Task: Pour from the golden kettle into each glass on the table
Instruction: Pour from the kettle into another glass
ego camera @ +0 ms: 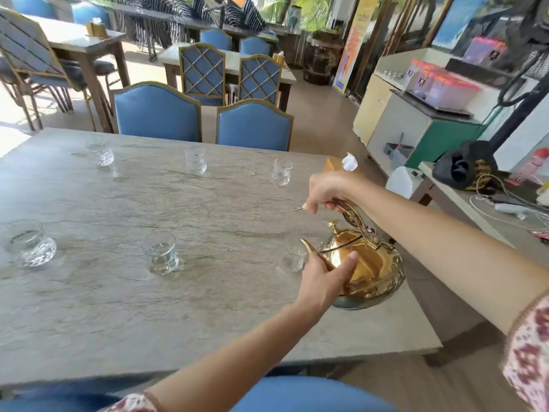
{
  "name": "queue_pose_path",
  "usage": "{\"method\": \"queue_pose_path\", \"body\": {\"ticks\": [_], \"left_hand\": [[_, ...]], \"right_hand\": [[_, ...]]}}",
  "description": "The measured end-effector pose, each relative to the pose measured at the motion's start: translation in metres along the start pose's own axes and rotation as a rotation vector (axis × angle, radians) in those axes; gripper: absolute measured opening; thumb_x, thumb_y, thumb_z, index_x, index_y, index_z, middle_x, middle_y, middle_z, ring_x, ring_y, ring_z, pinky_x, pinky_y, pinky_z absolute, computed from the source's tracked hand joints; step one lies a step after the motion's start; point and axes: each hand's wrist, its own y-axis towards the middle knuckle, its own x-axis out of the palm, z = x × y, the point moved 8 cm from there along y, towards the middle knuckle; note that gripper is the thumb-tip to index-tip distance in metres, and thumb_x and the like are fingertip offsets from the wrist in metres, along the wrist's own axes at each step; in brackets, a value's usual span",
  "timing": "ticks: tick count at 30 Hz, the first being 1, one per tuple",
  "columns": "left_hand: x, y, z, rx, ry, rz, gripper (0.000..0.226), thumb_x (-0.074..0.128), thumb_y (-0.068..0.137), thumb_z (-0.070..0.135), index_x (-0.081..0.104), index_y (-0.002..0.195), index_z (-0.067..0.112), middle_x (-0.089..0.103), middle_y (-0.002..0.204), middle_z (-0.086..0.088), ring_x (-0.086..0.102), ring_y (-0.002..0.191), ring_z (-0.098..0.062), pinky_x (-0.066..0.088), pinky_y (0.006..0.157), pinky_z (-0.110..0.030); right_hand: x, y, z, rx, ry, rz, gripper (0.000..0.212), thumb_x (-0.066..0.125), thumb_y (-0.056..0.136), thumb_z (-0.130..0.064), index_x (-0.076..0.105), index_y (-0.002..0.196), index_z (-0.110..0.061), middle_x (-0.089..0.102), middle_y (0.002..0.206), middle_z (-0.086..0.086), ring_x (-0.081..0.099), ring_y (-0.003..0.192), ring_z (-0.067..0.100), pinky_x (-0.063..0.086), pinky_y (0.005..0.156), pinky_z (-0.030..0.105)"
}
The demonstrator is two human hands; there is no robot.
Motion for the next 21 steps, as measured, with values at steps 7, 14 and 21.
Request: {"method": "queue_pose_path", "body": {"ticks": [7, 14, 21], "left_hand": [[0.015, 0.019, -0.002, -0.064, -0.016, 0.088, 0.063, 0.059, 0.089, 0.062, 0.054, 0.114, 0.004, 0.061, 0.106, -0.006, 0.054, 0.091, -0.018, 0.045, 0.078, -0.028], [0.024, 0.032, 0.004, -0.081, -0.102, 0.091, 0.065, 0.056, 0.088, 0.065, 0.052, 0.111, 0.004, 0.053, 0.102, -0.003, 0.049, 0.085, -0.014, 0.038, 0.063, -0.024], [0.021, 0.034, 0.006, -0.113, -0.17, 0.075, 0.064, 0.058, 0.088, 0.064, 0.054, 0.114, 0.006, 0.064, 0.114, -0.009, 0.057, 0.094, -0.017, 0.036, 0.062, -0.021]], "right_hand": [[0.009, 0.027, -0.003, 0.008, -0.153, -0.131, 0.023, 0.059, 0.094, -0.027, 0.068, 0.093, -0.006, 0.042, 0.056, 0.004, 0.04, 0.043, 0.018, 0.036, 0.045, 0.025], [0.015, 0.043, -0.011, 0.03, -0.262, -0.193, 0.023, 0.058, 0.094, -0.027, 0.067, 0.093, -0.007, 0.04, 0.058, 0.003, 0.036, 0.047, 0.017, 0.033, 0.046, 0.027], [0.013, 0.051, -0.009, 0.07, -0.283, -0.209, 0.034, 0.054, 0.097, -0.029, 0.065, 0.115, -0.002, 0.038, 0.059, 0.003, 0.035, 0.05, 0.017, 0.032, 0.05, 0.026]]}}
